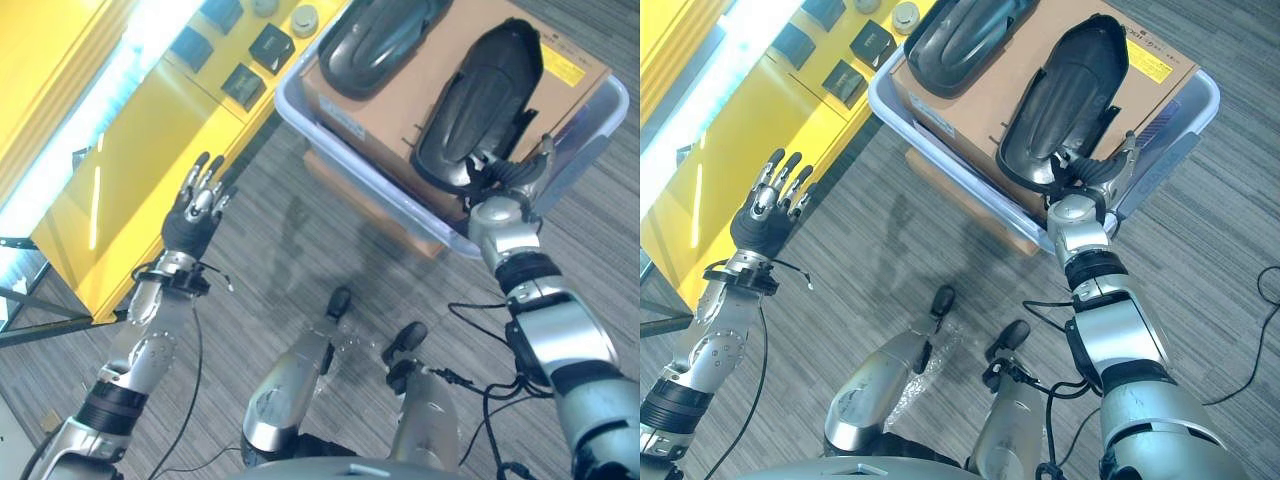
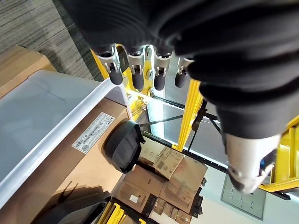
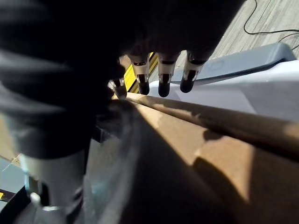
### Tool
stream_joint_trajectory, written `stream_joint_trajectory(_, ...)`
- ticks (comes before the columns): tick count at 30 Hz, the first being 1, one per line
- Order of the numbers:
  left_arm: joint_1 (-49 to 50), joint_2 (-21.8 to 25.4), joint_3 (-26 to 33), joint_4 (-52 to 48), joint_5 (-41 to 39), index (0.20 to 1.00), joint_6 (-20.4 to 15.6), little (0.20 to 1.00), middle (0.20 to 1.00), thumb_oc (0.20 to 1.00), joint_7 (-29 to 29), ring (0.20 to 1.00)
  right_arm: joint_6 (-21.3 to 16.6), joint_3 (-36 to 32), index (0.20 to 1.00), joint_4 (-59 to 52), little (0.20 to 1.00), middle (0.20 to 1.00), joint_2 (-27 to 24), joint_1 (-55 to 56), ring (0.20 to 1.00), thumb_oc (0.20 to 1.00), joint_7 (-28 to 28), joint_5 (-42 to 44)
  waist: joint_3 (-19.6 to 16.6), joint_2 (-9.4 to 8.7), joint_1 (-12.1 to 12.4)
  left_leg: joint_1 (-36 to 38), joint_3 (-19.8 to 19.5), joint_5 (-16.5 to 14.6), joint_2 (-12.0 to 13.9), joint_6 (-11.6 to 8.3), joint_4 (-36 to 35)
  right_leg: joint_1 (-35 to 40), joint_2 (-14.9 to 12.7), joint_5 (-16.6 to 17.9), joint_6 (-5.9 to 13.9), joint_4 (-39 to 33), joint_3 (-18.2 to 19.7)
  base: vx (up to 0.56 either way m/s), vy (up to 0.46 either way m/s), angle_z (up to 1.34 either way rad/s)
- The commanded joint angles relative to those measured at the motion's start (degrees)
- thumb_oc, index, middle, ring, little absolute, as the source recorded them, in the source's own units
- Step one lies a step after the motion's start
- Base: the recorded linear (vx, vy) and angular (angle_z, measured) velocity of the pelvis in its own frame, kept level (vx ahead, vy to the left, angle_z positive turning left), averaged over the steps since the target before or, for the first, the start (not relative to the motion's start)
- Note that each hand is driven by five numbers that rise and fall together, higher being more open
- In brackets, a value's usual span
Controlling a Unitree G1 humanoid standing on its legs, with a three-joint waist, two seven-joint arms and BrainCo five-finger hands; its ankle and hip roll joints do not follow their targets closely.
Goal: Move parts from the plastic box to the shelf.
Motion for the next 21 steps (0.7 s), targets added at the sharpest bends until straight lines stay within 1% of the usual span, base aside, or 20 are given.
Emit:
stream_joint_trajectory(1, -1.16, 1.39, 0.03, -3.09, -1.02, 1.0, -4.32, 1.0, 1.0, 1.0, -0.03, 1.0, -2.85, 4.23, 1.0, -0.26, 1.0, 1.0, -1.54, -3.39, 1.0, 1.0, -0.48, 0.32, 1.34, -0.87, 1.44, -6.54, 2.24, -5.36, -0.48, 0.25, 7.66, 4.72, -5.07, 5.57, 6.86, -8.74, 2.57, 0.0, 0.0, 0.0)
stream_joint_trajectory(4, -1.16, 1.41, 0.08, -2.84, -1.2, 1.0, -4.27, 1.0, 1.0, 1.0, -0.19, 1.0, -1.8, 4.7, 1.0, -0.38, 1.0, 1.0, -1.27, -4.01, 1.0, 1.0, -0.39, -0.1, 1.34, -0.87, 1.53, -6.7, 2.41, -5.37, -0.5, 0.27, 7.74, 4.66, -5.14, 5.63, 6.9, -8.74, 2.62, 0.0, 0.0, 0.0)
stream_joint_trajectory(5, -1.22, 1.29, -0.01, -2.74, -1.17, 1.0, -4.35, 1.0, 1.0, 1.0, -0.19, 1.0, -1.32, 5.02, 0.768, -0.4, 0.768, 0.768, -1.2, -4.15, 0.768, 0.768, -0.42, -0.18, 1.34, -0.93, 1.51, -6.64, 2.53, -5.36, -0.43, 0.25, 7.64, 4.72, -5.13, 5.62, 6.93, -8.81, 2.62, 0.0, 0.0, 0.0)
stream_joint_trajectory(6, -1.18, 1.25, -0.01, -2.77, -0.95, 1.0, -4.44, 1.0, 1.0, 1.0, -0.14, 1.0, -1.17, 5.15, 0.351, -0.43, 0.351, 0.351, -1.19, -4.05, 0.351, 0.351, -0.44, -0.33, 1.34, -0.98, 1.49, -6.61, 2.58, -5.35, -0.4, 0.24, 7.58, 4.76, -5.13, 5.65, 6.93, -8.89, 2.64, 0.0, 0.0, 0.0)
stream_joint_trajectory(7, -1.13, 1.21, -0.02, -2.87, -0.95, 1.0, -4.41, 1.0, 1.0, 1.0, -0.25, 1.0, -1.03, 5.23, 0.2, -0.44, 0.2, 0.2, -1.2, -3.9, 0.2, 0.2, -0.56, -0.58, 1.34, -1.01, 1.49, -6.58, 2.6, -5.35, -0.4, 0.24, 7.55, 4.81, -5.16, 5.7, 6.91, -8.96, 2.65, 0.0, 0.0, 0.0)
stream_joint_trajectory(13, -0.88, 1.55, -0.14, -2.82, -1.42, 1.0, -4.95, 1.0, 1.0, 1.0, -0.81, 1.0, -0.73, 5.46, 0.2, 0.07, 0.2, 0.2, -1.75, -3.18, 0.2, 0.2, -1.03, -0.3, 1.34, -1.32, 1.26, -6.31, 2.8, -5.68, -0.3, 0.32, 7.8, 4.99, -5.07, 5.87, 6.88, -9.11, 2.9, 0.0, 0.0, 0.0)
stream_joint_trajectory(21, -0.68, 1.57, 0.15, -3.4, -1.22, 1.0, -4.55, 1.0, 1.0, 1.0, -1.49, 1.0, -2.16, 4.65, 0.2, -0.88, 0.2, 0.2, -2.76, -1.23, 0.2, 0.2, -1.44, -0.44, 1.34, -1.69, 0.48, -4.74, 3.28, -5.84, 0.27, 0.26, 7.26, 5.94, -4.58, 5.73, 6.73, -9.31, 3.25, -0.01, -0.02, -0.01)
